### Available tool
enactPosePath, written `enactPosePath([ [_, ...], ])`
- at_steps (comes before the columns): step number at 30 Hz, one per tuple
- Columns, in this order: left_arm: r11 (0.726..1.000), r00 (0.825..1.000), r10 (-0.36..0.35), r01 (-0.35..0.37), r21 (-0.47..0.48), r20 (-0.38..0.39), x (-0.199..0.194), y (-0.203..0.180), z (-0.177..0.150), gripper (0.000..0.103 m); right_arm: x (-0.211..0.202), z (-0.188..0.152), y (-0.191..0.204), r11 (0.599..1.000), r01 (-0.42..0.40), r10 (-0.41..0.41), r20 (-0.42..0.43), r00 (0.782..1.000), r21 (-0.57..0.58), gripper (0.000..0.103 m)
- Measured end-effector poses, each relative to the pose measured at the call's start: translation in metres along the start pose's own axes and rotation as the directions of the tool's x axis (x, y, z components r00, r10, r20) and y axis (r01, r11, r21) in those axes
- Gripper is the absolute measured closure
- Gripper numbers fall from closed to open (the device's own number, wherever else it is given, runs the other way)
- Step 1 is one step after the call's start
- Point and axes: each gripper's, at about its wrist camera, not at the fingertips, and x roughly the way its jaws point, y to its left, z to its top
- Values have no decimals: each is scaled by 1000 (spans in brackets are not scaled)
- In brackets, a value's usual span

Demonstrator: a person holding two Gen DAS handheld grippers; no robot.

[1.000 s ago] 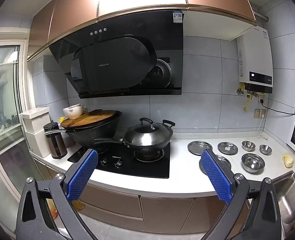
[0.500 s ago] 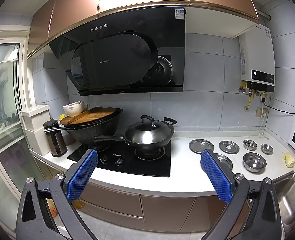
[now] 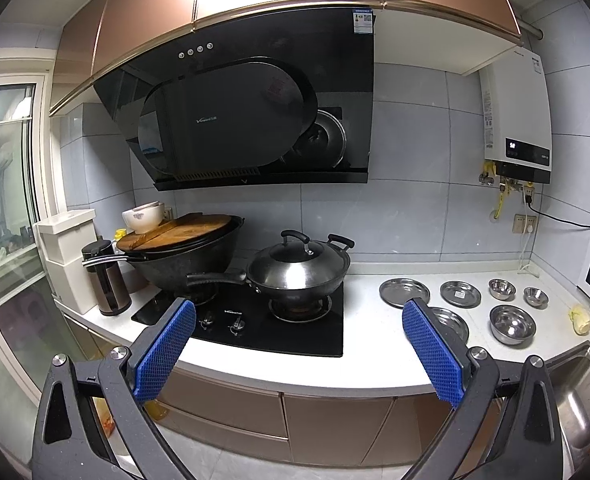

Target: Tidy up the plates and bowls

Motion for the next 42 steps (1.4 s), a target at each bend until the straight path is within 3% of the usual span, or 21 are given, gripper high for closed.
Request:
enactPosePath([
  [42, 999, 1000, 2, -3, -32, -31, 12, 11, -3, 1, 8, 0, 9, 1000, -6, 6, -8, 1000, -2, 11],
])
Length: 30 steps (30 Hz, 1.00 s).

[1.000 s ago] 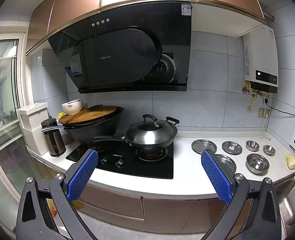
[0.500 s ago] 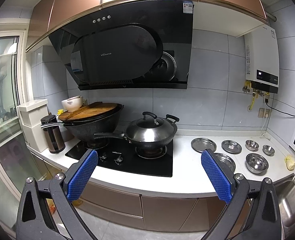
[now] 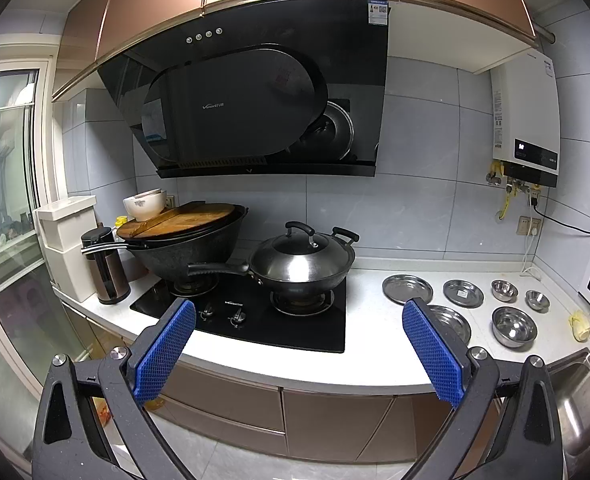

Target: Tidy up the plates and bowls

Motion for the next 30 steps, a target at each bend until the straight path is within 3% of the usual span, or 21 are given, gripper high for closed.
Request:
enactPosePath([
  [20, 999, 1000, -30, 29, 16, 9, 39, 11, 9, 1, 31, 1, 35, 1000, 13, -13, 5, 1000, -3, 11],
  [30, 1000, 1000, -28, 28, 9, 8, 80, -6, 26, 1, 73, 14, 42, 1000, 4, -3, 20, 1000, -29, 11],
])
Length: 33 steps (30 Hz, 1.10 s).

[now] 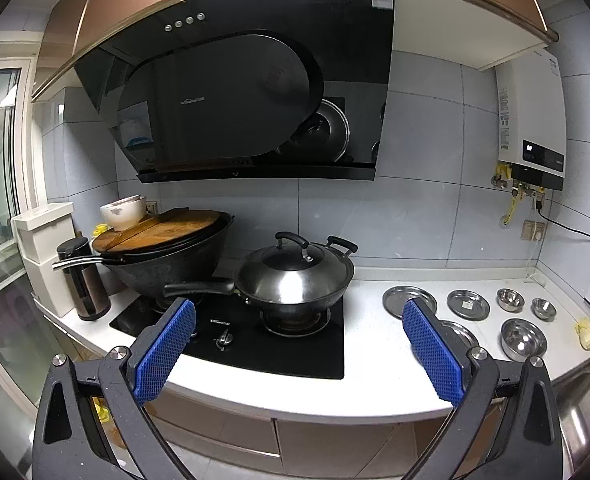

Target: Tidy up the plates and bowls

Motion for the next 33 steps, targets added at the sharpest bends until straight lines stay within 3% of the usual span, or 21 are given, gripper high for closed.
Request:
enactPosePath([
  [10, 999, 998, 47, -47, -10, 30, 69, -65, 22, 1, 96, 11, -27, 999, -47, 48, 31, 998, -25, 11],
  [15, 998, 997, 70, -70, -6, 12, 112, -103, 30, 1, 156, 16, -45, 994, -100, 101, 20, 995, -41, 11],
  [23, 996, 995, 90, -90, 8, -44, 186, -144, 34, 1, 245, 8, -58, 992, -122, 121, -44, 992, -28, 11],
  [27, 997, 995, 71, -69, 31, -74, 231, -163, 31, 1, 293, -8, -60, 995, -99, 98, -89, 991, -11, 11],
  [30, 999, 994, 18, -14, 38, -112, 275, -178, 24, 1, 320, -24, -60, 997, -71, 68, -114, 991, -16, 11],
  [33, 998, 987, -23, 32, 57, -159, 312, -194, 13, 1, 347, -45, -58, 998, -10, 1, -155, 988, -58, 11],
])
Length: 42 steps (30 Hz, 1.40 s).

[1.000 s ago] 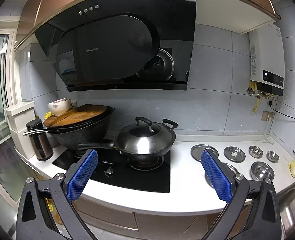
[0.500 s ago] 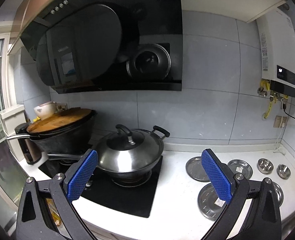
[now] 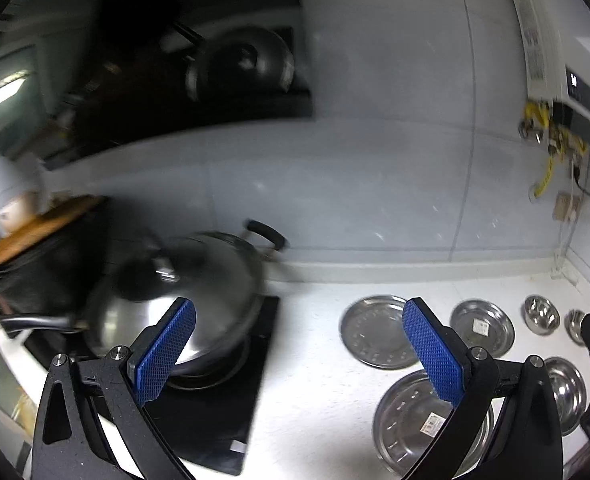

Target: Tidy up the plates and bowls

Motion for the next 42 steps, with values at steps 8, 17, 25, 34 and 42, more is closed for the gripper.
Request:
enactPosePath([
  [8, 990, 952, -57, 92, 104, -300, 110, -59, -55, 1, 87, -63, 0, 998, 56, -57, -270, 961, -10, 11],
  [17, 985, 858, 29, 62, 159, -513, 191, -97, -114, 1, 181, -118, -4, 998, 27, -48, -470, 882, -51, 13],
  [25, 983, 797, 71, 45, 177, -600, 223, -106, -138, 1, 225, -154, -20, 1000, 15, -24, -593, 805, -20, 13],
  [34, 978, 720, -67, 184, 96, -691, 223, -128, -144, 80, 239, -175, -20, 994, -29, 94, -712, 696, 102, 74],
  [42, 980, 669, -66, 182, 77, -740, 229, -118, -148, 85, 243, -170, -26, 988, -58, 145, -749, 646, 141, 83],
])
